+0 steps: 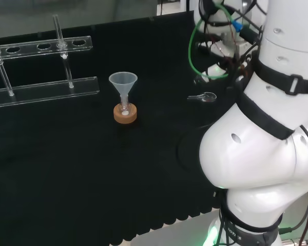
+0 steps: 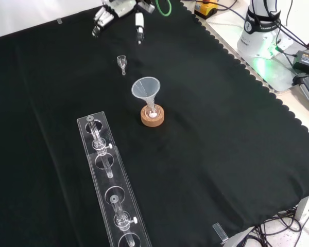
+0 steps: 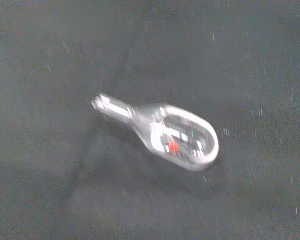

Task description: Put the weighing funnel back on the table.

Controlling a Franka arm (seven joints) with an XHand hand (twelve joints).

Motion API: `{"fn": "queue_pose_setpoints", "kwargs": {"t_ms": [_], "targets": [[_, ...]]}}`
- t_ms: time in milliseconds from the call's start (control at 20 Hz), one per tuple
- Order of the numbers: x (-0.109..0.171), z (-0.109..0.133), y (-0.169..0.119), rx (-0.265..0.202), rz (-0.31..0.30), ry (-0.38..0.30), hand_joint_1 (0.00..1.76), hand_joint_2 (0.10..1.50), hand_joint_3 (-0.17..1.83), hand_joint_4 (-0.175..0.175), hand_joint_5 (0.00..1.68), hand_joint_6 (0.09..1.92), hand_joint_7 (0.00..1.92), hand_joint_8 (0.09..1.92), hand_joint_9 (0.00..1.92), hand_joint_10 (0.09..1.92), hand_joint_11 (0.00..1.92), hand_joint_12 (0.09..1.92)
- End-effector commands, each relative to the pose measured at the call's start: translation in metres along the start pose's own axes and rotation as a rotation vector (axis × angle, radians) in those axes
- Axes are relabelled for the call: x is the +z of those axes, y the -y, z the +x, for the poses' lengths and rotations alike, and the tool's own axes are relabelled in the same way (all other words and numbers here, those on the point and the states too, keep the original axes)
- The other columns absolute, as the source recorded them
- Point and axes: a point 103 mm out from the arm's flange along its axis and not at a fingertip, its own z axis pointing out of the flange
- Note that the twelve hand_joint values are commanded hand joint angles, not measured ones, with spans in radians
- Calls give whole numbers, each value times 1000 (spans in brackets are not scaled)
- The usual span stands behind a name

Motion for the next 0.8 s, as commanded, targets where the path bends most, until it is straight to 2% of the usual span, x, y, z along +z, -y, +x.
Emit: {"fn": "queue_pose_setpoints", "kwargs": {"t_ms": [50,200,500,700,800], "targets": [[-81,48,26,-65,-54,-78,402,665,21,-72,62,87,0,577,414,87,255,1511],[-107,79,26,-95,-70,-68,395,666,19,-68,68,87,0,559,413,87,259,1514],[-143,119,22,-143,-142,-87,376,672,21,-64,80,87,0,544,412,87,259,1517],[-158,145,17,-129,-157,-77,373,676,22,-63,92,87,0,542,414,87,264,1519],[-168,150,18,-107,-170,-68,372,678,22,-63,96,87,0,542,415,87,266,1519]]}}
